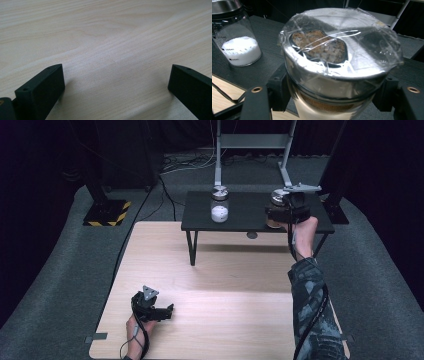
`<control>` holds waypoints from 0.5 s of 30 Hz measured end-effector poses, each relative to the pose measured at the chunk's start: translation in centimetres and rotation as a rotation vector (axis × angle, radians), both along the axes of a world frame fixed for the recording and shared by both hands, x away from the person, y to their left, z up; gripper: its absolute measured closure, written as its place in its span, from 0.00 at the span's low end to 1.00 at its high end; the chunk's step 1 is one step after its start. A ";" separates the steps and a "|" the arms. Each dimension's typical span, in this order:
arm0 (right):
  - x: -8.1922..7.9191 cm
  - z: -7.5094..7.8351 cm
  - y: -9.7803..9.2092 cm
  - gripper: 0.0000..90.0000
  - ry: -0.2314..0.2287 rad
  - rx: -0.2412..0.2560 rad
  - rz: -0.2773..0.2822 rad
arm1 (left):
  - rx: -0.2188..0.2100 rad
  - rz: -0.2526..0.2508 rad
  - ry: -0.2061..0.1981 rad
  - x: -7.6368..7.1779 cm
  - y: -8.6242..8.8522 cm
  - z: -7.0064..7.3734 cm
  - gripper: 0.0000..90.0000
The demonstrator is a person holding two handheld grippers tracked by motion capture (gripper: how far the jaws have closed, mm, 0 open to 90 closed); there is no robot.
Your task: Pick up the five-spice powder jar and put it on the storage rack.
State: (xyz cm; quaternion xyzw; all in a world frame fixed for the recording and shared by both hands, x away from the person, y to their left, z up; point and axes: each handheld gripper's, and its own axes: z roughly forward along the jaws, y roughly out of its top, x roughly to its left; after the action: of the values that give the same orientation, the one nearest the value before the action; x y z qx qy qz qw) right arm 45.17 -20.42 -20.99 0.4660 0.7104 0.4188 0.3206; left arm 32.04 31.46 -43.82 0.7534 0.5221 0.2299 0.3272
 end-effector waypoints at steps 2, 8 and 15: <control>0.1 0.0 0.0 0.33 0.003 0.002 0.000 | 0.000 0.000 0.000 0.0 0.0 0.0 0.01; 0.8 -0.4 0.2 0.33 0.016 0.013 0.002 | 0.000 0.000 0.000 0.0 0.0 0.0 0.01; 1.6 -0.9 0.9 0.33 0.030 0.013 0.007 | 0.000 0.000 0.000 0.0 0.0 0.0 0.01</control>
State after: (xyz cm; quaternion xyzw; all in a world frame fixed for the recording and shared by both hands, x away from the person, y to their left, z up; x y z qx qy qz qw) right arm 46.79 -19.49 -21.85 0.4716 0.7141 0.4175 0.3057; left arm 32.04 31.46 -43.82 0.7535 0.5219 0.2298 0.3272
